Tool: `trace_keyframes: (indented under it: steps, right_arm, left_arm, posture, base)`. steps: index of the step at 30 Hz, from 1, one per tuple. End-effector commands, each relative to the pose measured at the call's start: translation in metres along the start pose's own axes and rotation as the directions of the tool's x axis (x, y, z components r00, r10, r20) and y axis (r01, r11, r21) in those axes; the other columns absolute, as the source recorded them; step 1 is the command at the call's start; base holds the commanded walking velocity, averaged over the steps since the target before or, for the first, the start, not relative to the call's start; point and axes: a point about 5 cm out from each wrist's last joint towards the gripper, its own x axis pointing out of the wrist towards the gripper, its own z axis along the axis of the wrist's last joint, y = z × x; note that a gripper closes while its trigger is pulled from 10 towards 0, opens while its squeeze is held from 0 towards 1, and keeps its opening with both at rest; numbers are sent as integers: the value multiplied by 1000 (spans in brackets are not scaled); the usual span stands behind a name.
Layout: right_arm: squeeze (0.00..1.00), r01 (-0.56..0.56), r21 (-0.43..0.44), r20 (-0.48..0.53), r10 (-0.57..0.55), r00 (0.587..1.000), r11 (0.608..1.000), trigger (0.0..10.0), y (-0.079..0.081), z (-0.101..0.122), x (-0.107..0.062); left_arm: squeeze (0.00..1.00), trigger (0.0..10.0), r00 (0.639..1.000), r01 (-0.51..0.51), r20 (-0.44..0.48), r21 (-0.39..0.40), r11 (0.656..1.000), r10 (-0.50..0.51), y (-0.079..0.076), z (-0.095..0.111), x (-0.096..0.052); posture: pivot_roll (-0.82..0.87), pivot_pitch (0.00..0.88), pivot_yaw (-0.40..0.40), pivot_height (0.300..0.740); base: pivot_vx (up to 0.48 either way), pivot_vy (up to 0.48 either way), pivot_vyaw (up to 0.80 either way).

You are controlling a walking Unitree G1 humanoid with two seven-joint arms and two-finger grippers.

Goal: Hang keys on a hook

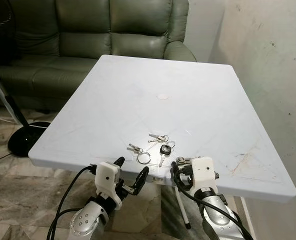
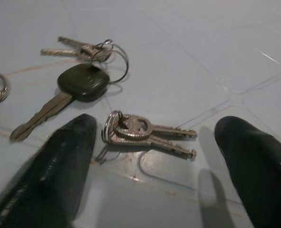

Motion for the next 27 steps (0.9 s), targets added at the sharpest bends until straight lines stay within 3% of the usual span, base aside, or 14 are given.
trace_keyframes:
  steps: [1,2,3,4,10,13,14,16,17,20,22,24,25,27]
  right_arm:
    - [0,14,-2,-14,-14,1000,1000,2314,-1,0,2]
    - [0,24,-16,-14,-24,1000,1000,1294,0,0,2]
    - [0,23,-12,-13,-23,1000,1000,1529,0,0,3]
    - [0,25,-11,-10,-25,1000,1000,0,0,0,3]
    - [0,25,1,11,-25,1000,1000,0,3,3,3]
    - [0,13,-5,-1,-13,1000,1000,1216,7,2,3]
    - [0,9,-4,-4,-9,1000,1000,706,8,2,3]
    - [0,4,-4,-7,-4,1000,1000,1255,9,1,3]
    - [0,0,-4,-6,0,1000,1000,471,9,1,3]
    - [0,-19,-10,-7,19,1000,1000,2902,11,1,2]
    - [0,-48,1,-7,48,999,999,6235,14,1,1]
    - [0,-54,3,-6,54,999,999,6235,14,1,1]
    - [0,-56,2,-6,56,998,998,5490,14,1,1]
    - [0,-57,2,-9,57,998,998,6667,15,1,1]
  left_arm:
    - [0,10000,1000,-4,-4,4,1000,4,0,1,-2]
    - [0,10000,1000,-4,-4,2,1000,4,0,1,-2]
    - [0,10000,1000,-4,-4,3,1000,4,0,1,-2]
    - [0,10000,1000,-5,-5,4,1000,5,0,1,-2]
    - [0,10000,1000,-10,-6,6,1000,10,1,1,-3]
    - [0,10000,1000,-15,-8,6,1000,15,1,1,-4]
    - [0,10000,1000,-15,-8,7,1000,15,1,1,-4]
    - [0,10000,1000,-19,-8,9,1000,19,1,1,-5]
    - [0,10000,1000,-19,-8,8,1000,19,1,1,-5]
    - [0,10000,1000,-22,-8,10,1000,22,1,1,-5]
    - [0,10000,1000,-24,-9,9,1000,24,1,0,-5]
    - [0,10000,1000,-25,-9,10,1000,25,2,0,-6]
    - [0,10000,1000,-25,-10,9,1000,25,2,0,-6]
    - [0,10000,1000,-27,-10,8,1000,27,2,0,-7]
  posture:
    - [33,77,-49,740]
    - [39,78,-51,740]
    - [39,78,-51,740]
    - [39,78,-51,740]
    - [44,80,-52,740]
    - [47,82,-53,740]
    - [48,82,-54,740]
    - [50,83,-55,740]
    - [50,84,-55,740]
    - [52,84,-55,740]
    - [54,87,-57,740]
    - [54,87,-57,740]
    - [56,87,-59,740]
    - [56,87,-59,740]
  base:
    - [0,0,0]
    - [0,0,0]
    - [0,0,0]
    - [0,0,0]
    - [0,0,0]
    - [0,0,0]
    - [0,0,0]
    - [0,0,0]
    - [0,0,0]
    - [0,0,0]
    - [0,0,0]
    - [0,0,0]
    - [0,0,0]
    - [0,0,0]
